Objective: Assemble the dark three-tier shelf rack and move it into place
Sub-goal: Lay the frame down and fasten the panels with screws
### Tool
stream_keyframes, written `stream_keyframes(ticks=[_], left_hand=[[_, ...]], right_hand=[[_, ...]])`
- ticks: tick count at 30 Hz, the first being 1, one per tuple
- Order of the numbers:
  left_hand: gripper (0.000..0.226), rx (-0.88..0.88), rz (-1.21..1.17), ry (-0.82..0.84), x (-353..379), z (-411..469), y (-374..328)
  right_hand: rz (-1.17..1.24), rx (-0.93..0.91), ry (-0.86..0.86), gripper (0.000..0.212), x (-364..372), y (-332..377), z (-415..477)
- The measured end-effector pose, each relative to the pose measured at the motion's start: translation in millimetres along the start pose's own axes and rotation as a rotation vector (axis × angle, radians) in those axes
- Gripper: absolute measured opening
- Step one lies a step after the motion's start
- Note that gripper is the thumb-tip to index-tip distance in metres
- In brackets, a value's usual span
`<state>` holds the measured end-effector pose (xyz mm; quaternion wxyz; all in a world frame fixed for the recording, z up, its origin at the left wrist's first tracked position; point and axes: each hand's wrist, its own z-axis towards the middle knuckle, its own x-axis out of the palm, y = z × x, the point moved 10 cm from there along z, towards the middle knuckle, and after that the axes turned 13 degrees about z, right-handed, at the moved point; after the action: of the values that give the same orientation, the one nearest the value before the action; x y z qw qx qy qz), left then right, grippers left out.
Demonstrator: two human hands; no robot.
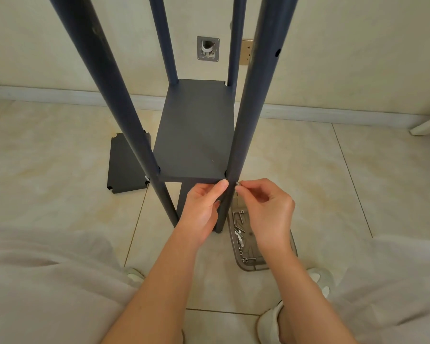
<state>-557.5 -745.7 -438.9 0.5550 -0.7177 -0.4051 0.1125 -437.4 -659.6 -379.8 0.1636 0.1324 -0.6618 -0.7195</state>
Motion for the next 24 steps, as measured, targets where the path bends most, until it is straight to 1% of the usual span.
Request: stream_keyframes(ticks=[5, 8, 12, 15, 18, 21, 24], left_hand=[[0.008, 0.003, 0.040, -0.024, -2, 1, 1], [0.008, 0.004, 0.047, -0.027, -2, 2, 2], [0.009, 0.000, 0.037, -0.016, -2, 2, 4], [0.010, -0.002, 0.040, -0.001, -1, 2, 4], [0.011, 0.002, 0.043, -0.001, -1, 3, 4], [0.011, 0.001, 0.027, -0.004, -1, 3, 5], [0.010, -0.009, 0.013, -0.013, -2, 4, 8]], right_hand=[[0.079, 0.107, -0.028, 0.014, -3, -11, 1], [0.102, 0.140, -0.025, 0.010, -3, -12, 2], [0.052, 0.083, -0.016, 0.013, -1, -6, 2], [-0.011, -0.003, 0.005, 0.015, 2, 2, 0], [-0.042, -0.044, -0.001, 0.014, 3, 6, -1], [-0.051, -0.042, -0.014, 0.015, 4, 5, -4], [-0.012, 0.012, -0.022, 0.020, 3, 1, -5]])
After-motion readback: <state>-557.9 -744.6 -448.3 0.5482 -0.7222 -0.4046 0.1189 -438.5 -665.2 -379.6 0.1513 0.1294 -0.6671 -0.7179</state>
